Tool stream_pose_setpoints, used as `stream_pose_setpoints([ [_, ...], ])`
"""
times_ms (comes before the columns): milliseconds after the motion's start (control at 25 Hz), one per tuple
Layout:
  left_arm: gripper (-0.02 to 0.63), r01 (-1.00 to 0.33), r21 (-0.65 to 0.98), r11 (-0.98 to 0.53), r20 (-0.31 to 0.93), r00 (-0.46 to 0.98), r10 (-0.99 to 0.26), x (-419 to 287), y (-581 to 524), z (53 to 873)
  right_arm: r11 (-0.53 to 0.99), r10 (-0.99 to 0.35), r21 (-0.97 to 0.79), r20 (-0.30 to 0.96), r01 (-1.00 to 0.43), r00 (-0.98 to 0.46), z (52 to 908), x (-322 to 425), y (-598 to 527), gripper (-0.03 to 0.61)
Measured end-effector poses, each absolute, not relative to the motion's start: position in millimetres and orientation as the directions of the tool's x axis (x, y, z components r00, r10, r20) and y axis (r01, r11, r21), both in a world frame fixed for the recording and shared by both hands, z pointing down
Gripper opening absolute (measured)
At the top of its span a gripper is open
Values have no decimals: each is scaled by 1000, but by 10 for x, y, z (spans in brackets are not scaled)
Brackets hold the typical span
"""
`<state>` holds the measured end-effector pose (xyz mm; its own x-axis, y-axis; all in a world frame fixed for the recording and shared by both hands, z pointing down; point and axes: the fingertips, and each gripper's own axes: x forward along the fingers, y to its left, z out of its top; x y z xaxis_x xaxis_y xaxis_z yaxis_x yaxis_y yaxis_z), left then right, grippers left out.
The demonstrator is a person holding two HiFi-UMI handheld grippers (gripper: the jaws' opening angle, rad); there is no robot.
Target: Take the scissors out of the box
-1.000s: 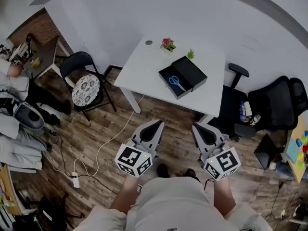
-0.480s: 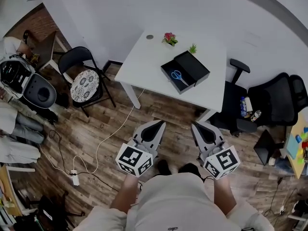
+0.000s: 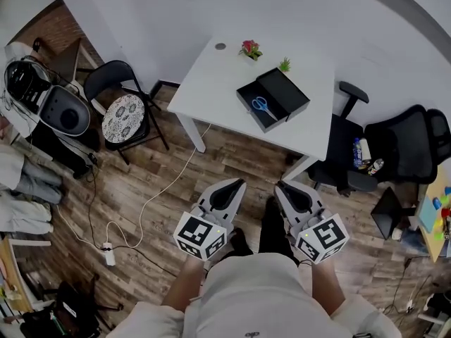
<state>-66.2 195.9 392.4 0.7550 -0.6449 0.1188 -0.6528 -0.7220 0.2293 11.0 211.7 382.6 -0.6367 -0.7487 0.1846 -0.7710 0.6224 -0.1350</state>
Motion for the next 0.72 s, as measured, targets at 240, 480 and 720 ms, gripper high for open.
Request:
stream_pose_setpoints([
  [240, 23, -665, 218, -714, 114, 744, -658, -571, 1748, 3896, 645, -730, -135, 182, -752, -659, 3809, 176, 1888, 51],
  [480, 29, -680, 226, -698, 121, 730, -672, -477, 1440, 3884, 677, -702, -156, 159, -719, -695, 3769, 271, 1579, 81],
  [720, 71, -693, 190, -696, 122, 720, -683, -253, 1048, 3739, 711, -672, -164, 127, -684, -730, 3678, 395, 1135, 91],
])
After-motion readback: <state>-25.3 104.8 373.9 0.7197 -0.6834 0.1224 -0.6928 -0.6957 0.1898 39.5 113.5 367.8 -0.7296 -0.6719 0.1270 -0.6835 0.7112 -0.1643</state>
